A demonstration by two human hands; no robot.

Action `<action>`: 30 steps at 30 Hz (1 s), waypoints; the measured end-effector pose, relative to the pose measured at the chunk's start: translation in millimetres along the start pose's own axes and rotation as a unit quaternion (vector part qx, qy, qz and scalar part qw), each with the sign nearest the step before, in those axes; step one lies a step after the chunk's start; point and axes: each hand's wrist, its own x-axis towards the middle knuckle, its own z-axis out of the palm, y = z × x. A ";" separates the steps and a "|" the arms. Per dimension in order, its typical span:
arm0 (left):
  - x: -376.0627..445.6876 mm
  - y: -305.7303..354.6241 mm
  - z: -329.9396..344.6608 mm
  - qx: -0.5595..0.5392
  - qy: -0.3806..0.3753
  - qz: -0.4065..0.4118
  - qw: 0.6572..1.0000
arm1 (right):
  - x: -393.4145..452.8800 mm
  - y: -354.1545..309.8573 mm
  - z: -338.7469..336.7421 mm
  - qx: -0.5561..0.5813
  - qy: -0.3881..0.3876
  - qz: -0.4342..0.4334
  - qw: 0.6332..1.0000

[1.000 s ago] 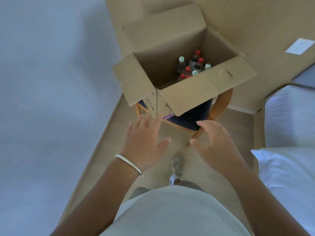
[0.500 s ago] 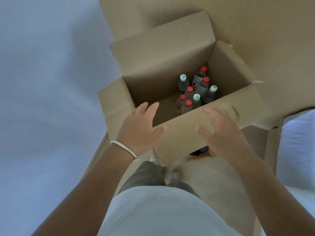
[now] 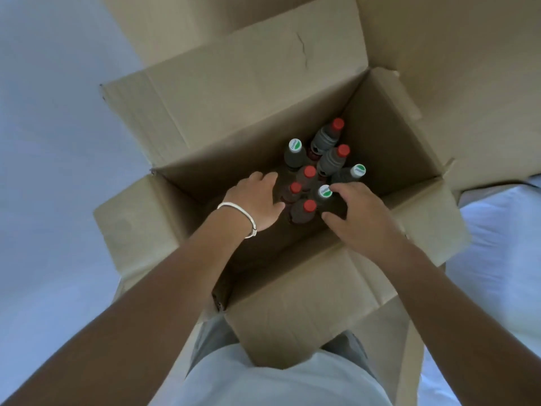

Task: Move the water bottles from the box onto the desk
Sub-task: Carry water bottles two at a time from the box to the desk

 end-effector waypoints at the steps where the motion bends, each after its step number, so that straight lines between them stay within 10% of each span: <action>1: 13.6 -2.3 4.2 0.003 -0.013 -0.003 1.000 | 10.1 -1.6 4.7 -0.012 -0.012 0.004 1.000; 17: 169.3 -20.0 95.0 -0.136 -0.071 0.081 0.985 | 112.5 16.1 83.0 -0.143 -0.274 -0.012 0.951; 30: 189.3 -37.4 111.8 -0.196 -0.078 0.043 0.977 | 142.5 7.8 110.2 -0.301 -0.230 -0.051 0.924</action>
